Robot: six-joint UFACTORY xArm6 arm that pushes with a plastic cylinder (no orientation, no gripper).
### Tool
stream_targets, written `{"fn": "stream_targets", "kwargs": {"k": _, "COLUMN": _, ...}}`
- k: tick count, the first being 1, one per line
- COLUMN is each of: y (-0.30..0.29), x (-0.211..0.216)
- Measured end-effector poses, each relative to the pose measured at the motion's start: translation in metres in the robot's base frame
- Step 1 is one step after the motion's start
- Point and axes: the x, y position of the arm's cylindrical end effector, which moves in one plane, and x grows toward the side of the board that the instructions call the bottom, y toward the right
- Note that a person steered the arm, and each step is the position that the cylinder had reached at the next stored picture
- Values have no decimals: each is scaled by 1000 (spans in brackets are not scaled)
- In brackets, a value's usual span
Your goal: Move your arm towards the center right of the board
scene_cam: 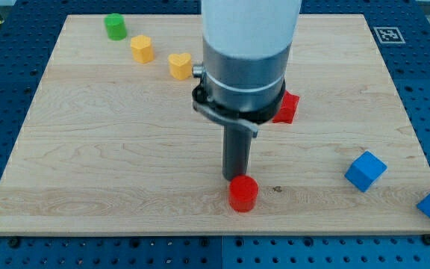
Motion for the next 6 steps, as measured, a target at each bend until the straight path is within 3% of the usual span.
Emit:
{"fn": "stream_targets", "kwargs": {"k": 1, "y": 18, "x": -26}}
{"fn": "stream_targets", "kwargs": {"k": 3, "y": 185, "x": -55}}
{"fn": "stream_targets", "kwargs": {"k": 4, "y": 242, "x": -95}}
{"fn": "stream_targets", "kwargs": {"k": 5, "y": 231, "x": -136}}
{"fn": "stream_targets", "kwargs": {"k": 6, "y": 154, "x": -139}}
